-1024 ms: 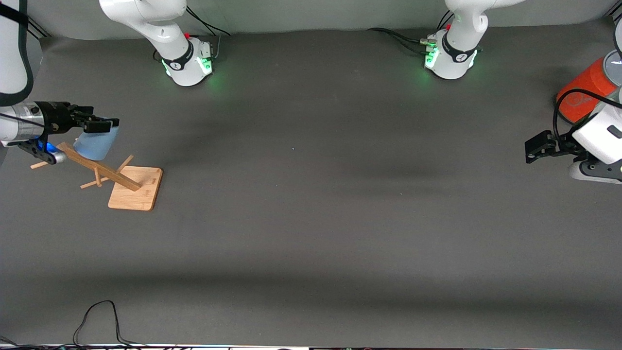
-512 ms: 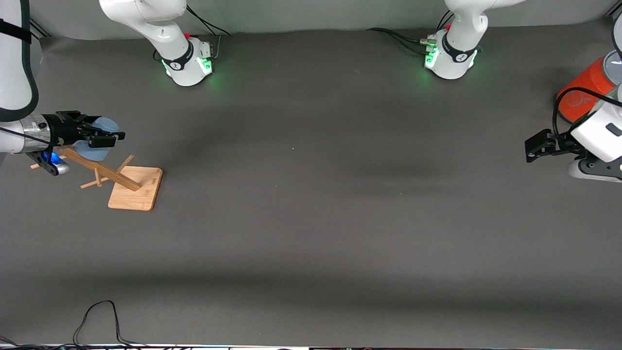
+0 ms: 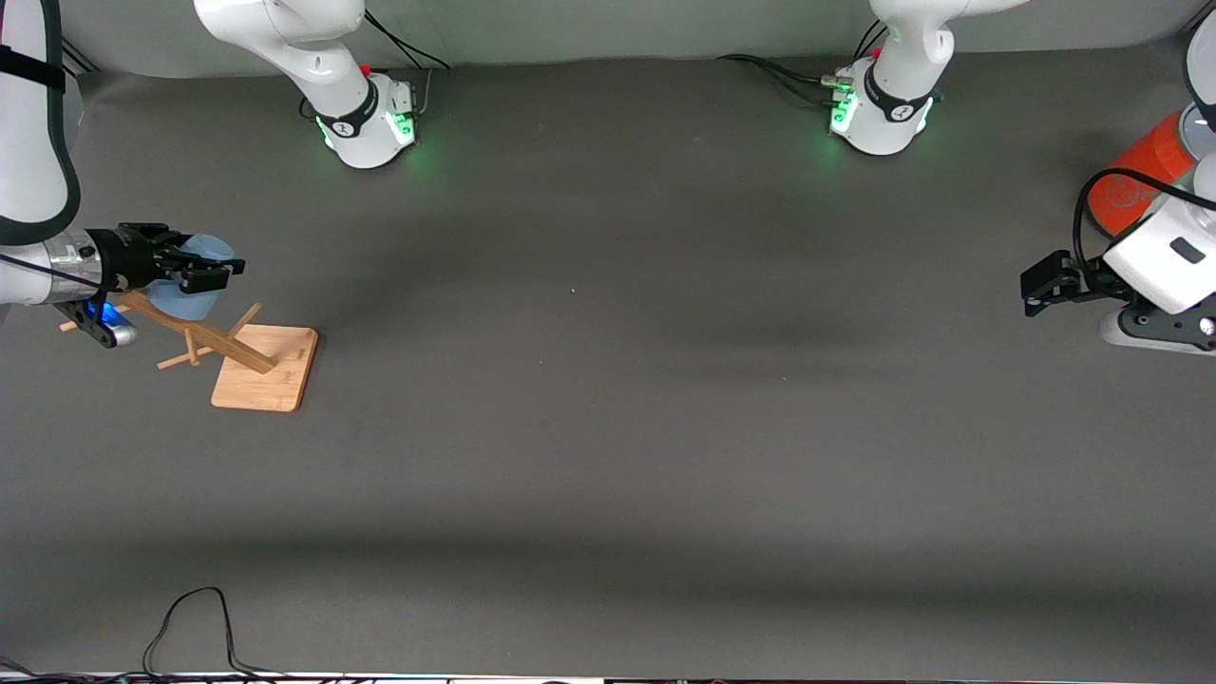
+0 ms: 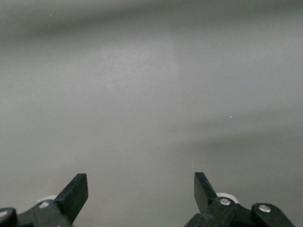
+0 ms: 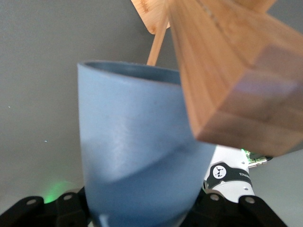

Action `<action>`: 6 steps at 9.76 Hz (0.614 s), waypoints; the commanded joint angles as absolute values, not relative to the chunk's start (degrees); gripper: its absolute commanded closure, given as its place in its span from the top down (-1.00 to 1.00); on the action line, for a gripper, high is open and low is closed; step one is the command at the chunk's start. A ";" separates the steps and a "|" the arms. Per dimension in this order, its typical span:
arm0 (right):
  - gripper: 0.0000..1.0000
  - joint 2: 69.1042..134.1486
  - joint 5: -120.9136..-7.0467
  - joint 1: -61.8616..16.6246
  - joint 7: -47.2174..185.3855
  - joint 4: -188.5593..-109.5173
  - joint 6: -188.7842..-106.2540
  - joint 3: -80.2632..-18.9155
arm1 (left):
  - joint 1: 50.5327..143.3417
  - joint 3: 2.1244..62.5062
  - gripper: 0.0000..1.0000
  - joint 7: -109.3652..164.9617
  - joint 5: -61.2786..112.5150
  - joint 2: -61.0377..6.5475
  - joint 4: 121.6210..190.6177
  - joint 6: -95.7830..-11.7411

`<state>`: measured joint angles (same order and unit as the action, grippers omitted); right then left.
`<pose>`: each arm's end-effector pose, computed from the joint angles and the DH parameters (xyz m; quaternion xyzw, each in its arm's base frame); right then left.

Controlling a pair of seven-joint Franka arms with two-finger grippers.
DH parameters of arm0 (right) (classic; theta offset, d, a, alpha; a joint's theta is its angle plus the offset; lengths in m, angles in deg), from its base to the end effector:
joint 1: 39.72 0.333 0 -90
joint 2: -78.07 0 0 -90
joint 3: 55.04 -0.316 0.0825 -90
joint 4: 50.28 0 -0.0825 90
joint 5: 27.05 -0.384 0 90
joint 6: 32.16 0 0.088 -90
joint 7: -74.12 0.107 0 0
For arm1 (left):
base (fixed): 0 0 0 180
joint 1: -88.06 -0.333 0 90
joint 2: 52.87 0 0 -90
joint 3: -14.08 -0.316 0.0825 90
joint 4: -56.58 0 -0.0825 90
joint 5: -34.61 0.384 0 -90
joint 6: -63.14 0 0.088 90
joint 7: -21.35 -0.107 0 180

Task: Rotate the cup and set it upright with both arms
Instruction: 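Pull the held cup clear of the wooden stand with the right gripper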

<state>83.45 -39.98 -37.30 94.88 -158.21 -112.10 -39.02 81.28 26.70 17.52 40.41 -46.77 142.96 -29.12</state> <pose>0.5052 -0.0912 0.4299 -0.9065 0.2969 0.2891 0.0815 0.5884 -0.0428 0.5986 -0.9956 0.0856 0.0000 0.0390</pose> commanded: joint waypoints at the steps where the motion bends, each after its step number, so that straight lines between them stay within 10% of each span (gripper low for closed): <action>1: -0.50 83.17 -40.67 -37.43 95.73 -157.77 -111.88 -38.69 | 81.82 26.29 1.00 17.30 41.29 -48.12 144.03 -29.15; 6: -0.50 82.21 -42.07 -37.34 98.18 -157.77 -109.33 -37.99 | 81.82 26.29 1.00 17.22 41.38 -48.03 144.03 -29.15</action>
